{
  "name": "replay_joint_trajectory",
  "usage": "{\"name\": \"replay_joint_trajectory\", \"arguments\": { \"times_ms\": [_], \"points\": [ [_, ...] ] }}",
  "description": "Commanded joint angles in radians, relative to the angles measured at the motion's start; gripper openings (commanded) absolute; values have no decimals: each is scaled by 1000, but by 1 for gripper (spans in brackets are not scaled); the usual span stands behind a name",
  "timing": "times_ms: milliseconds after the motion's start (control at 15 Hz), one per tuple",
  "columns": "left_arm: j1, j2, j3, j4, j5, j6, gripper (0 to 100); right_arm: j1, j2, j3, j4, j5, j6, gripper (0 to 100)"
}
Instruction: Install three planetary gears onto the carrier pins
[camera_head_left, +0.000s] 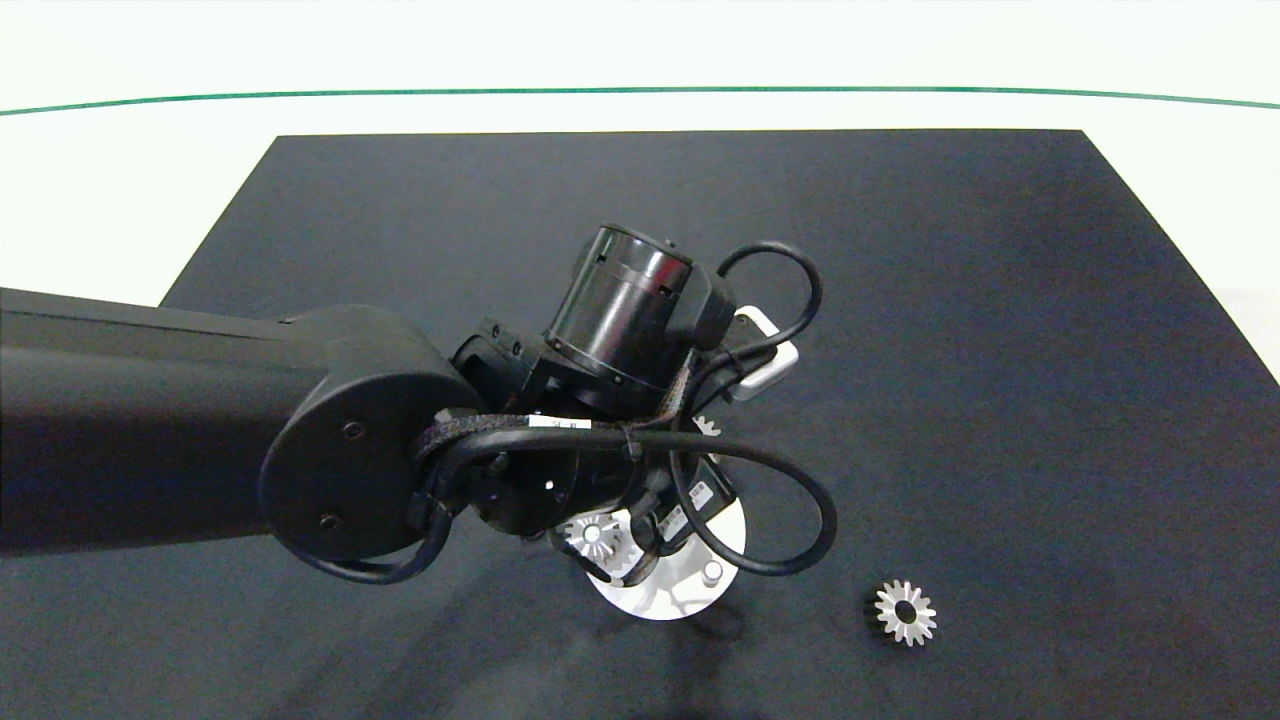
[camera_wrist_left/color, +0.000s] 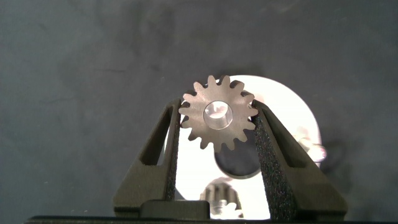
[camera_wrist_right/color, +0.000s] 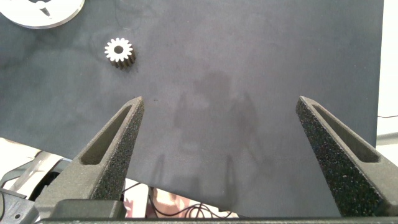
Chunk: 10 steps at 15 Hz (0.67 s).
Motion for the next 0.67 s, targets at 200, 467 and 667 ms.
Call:
{"name": "replay_joint_trajectory", "arguments": {
  "times_ms": [200,467,667],
  "points": [
    [38,4,5,1,2,9,0,0,1,3,4,2,-2,100],
    [38,5,10,1,2,5,0,0,1,5,4,0,-2,100],
    [38,21,3,-6,2,1,0,0,1,5,2,0,-2,100]
  ]
}}
